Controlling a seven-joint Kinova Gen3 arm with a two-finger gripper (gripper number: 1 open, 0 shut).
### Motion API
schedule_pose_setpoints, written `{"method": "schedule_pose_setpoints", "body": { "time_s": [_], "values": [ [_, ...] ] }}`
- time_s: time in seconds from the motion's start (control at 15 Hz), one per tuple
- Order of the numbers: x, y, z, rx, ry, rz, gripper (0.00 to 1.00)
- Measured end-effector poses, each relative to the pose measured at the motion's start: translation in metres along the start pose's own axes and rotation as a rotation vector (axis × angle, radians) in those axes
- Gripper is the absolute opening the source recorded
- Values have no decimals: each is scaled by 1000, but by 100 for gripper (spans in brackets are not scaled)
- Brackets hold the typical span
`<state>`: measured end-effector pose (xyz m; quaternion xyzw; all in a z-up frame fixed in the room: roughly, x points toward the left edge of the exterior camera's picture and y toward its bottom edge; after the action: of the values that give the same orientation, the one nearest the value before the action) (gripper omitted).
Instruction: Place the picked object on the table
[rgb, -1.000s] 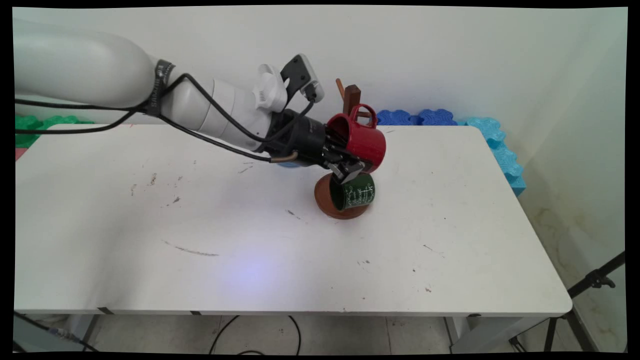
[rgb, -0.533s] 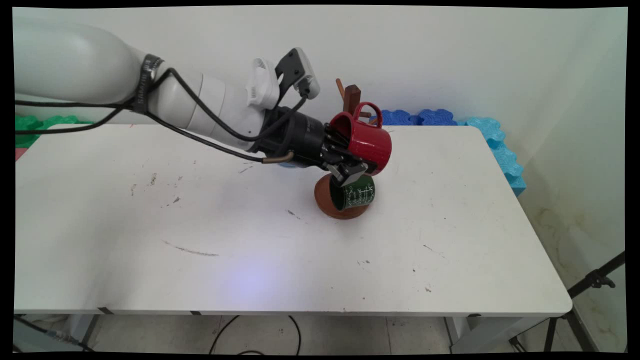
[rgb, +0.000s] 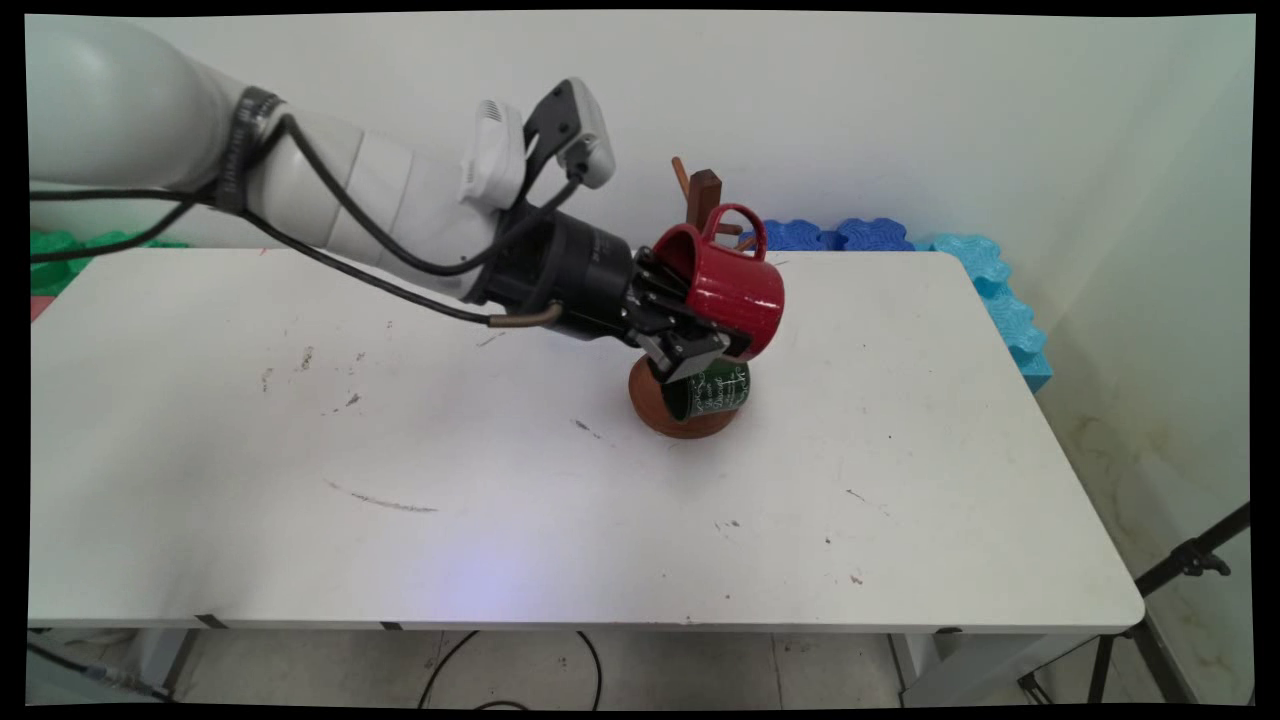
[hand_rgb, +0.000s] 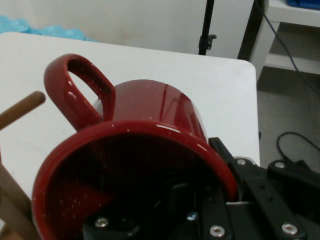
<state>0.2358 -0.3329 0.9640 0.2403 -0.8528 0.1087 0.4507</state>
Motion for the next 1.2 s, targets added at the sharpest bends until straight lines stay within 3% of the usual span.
{"method": "schedule_pose_setpoints", "body": {
  "time_s": [0.67, 1.2],
  "values": [
    [4, -10, -33, 26, -150, -31, 0],
    [11, -21, -57, 23, -327, 1, 0]
  ]
}}
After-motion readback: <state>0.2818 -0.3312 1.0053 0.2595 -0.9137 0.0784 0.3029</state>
